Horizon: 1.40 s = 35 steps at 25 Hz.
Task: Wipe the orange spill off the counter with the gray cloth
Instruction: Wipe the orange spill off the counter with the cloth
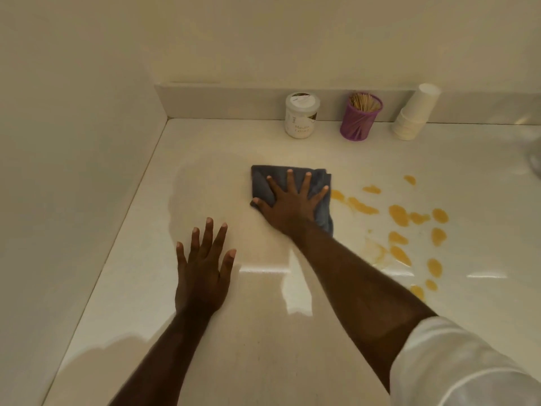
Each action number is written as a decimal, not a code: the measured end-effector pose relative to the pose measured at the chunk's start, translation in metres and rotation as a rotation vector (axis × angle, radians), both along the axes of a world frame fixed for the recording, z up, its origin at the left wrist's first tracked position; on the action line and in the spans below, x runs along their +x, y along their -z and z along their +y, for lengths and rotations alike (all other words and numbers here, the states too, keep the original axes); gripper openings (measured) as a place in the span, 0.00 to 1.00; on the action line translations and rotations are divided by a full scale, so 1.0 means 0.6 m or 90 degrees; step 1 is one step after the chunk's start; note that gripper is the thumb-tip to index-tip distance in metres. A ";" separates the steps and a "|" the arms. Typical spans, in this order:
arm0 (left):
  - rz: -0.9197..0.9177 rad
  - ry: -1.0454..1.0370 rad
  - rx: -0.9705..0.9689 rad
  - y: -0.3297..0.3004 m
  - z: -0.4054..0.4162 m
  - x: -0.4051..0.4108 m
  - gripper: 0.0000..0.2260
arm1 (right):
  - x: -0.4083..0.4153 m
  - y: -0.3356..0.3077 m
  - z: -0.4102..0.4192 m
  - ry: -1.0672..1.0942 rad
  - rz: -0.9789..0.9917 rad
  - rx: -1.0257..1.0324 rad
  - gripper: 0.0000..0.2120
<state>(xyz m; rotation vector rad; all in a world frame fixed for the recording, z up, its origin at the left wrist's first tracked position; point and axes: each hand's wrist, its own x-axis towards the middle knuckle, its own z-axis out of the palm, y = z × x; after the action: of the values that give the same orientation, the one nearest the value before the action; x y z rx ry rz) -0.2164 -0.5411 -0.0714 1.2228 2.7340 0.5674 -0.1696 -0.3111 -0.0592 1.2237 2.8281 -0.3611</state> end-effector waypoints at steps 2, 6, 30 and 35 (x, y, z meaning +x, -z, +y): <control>-0.010 0.003 0.002 0.000 0.001 0.002 0.31 | 0.037 0.001 0.046 0.056 -0.009 -0.009 0.42; -0.013 0.004 0.001 -0.003 -0.002 0.004 0.31 | 0.130 0.003 0.094 0.128 0.018 0.007 0.40; 0.031 -0.021 -0.065 -0.015 0.005 0.019 0.31 | 0.224 0.034 0.146 0.111 0.036 0.041 0.37; 0.054 0.036 -0.059 -0.027 0.034 0.121 0.28 | 0.253 0.018 0.270 0.141 0.004 0.018 0.38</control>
<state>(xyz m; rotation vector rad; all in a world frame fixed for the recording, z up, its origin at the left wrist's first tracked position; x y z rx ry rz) -0.1435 -0.5207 -0.0549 1.3275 2.7492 0.3854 -0.0178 -0.1492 -0.0701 1.5491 2.7165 -0.3337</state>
